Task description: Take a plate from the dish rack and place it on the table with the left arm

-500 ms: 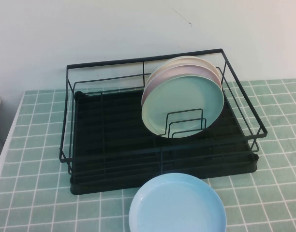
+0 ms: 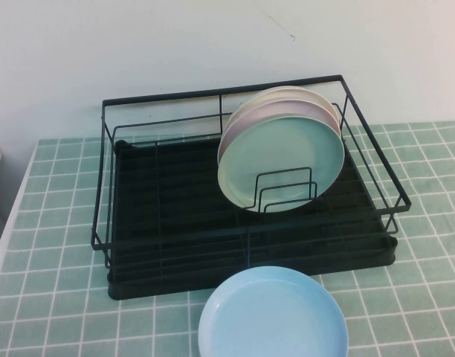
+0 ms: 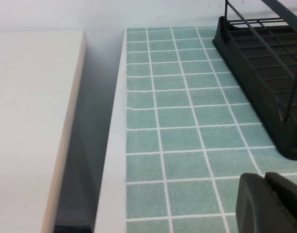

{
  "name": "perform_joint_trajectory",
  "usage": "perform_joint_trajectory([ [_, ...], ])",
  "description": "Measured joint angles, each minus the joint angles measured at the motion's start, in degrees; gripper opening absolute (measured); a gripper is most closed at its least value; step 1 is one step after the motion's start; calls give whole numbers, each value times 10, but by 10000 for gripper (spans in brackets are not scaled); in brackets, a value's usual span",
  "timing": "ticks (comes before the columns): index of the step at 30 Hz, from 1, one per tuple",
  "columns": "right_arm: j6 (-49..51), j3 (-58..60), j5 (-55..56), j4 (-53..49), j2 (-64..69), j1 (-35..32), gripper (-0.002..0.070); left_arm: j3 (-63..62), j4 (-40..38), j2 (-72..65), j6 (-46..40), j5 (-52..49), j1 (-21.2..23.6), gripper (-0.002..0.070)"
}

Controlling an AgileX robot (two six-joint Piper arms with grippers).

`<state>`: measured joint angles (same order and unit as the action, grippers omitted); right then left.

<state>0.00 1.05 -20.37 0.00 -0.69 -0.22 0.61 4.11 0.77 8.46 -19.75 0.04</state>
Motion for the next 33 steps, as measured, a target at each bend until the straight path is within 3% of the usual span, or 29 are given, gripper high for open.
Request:
perform_joint_trajectory([
  [26,0,0,0,0,0,0,-4,0,26,0,0,2,0,-3],
  [33,0,0,0,0,0,0,-4,7,25,0,12,134,0,-3],
])
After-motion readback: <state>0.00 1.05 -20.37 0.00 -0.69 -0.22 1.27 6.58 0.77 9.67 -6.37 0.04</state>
